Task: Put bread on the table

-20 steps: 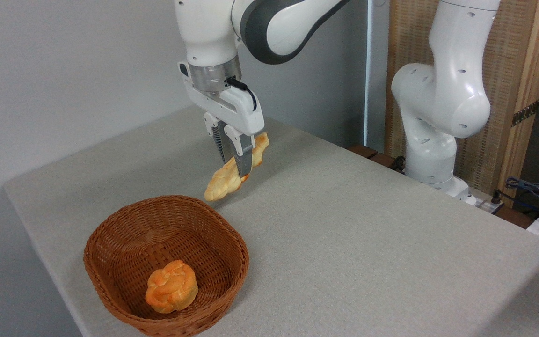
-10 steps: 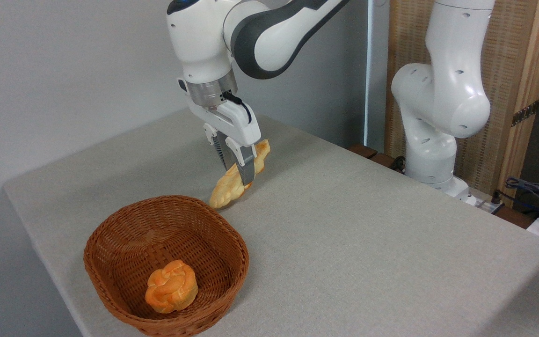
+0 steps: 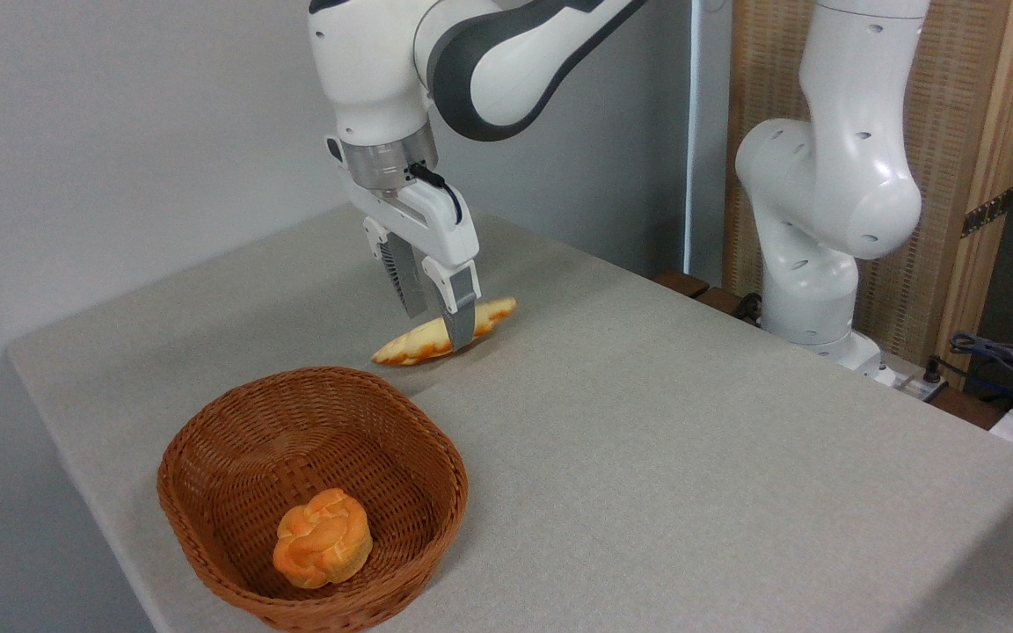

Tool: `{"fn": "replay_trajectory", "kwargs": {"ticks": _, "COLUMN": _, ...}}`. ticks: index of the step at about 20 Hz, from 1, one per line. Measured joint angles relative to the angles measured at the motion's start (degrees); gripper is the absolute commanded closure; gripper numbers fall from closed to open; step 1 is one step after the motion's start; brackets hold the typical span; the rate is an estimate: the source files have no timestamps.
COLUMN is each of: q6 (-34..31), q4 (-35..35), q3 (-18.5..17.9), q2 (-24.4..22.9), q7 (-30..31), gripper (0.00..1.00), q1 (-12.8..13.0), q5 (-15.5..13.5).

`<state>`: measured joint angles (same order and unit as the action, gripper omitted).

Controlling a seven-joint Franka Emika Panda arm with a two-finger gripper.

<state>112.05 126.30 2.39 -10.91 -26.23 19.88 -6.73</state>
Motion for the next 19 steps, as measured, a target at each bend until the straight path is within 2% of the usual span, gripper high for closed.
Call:
{"fn": "replay_trajectory", "kwargs": {"ticks": 4, "q6": 0.21, "q4": -1.45, "q3": 0.02, "q2": -0.22, "q7": 0.00, "gripper": 0.00, "q1": -0.06, "q5": 0.00}}
{"fn": "replay_trajectory", "kwargs": {"ticks": 9, "q6": 4.66, "q4": -4.78, "q3": -1.41, "q2": -0.39, "q7": 0.00, "gripper": 0.00, "q1": -0.95, "q5": 0.08}}
{"fn": "replay_trajectory", "kwargs": {"ticks": 13, "q6": 5.90, "q4": -7.32, "q3": -3.64, "q2": -0.41, "q7": -1.95, "gripper": 0.00, "q1": -3.66, "q5": 0.20}}
{"fn": "replay_trajectory", "kwargs": {"ticks": 19, "q6": 6.33, "q4": -7.96, "q3": -3.75, "q2": -0.37, "q7": -6.40, "gripper": 0.00, "q1": -7.11, "q5": 0.23}}
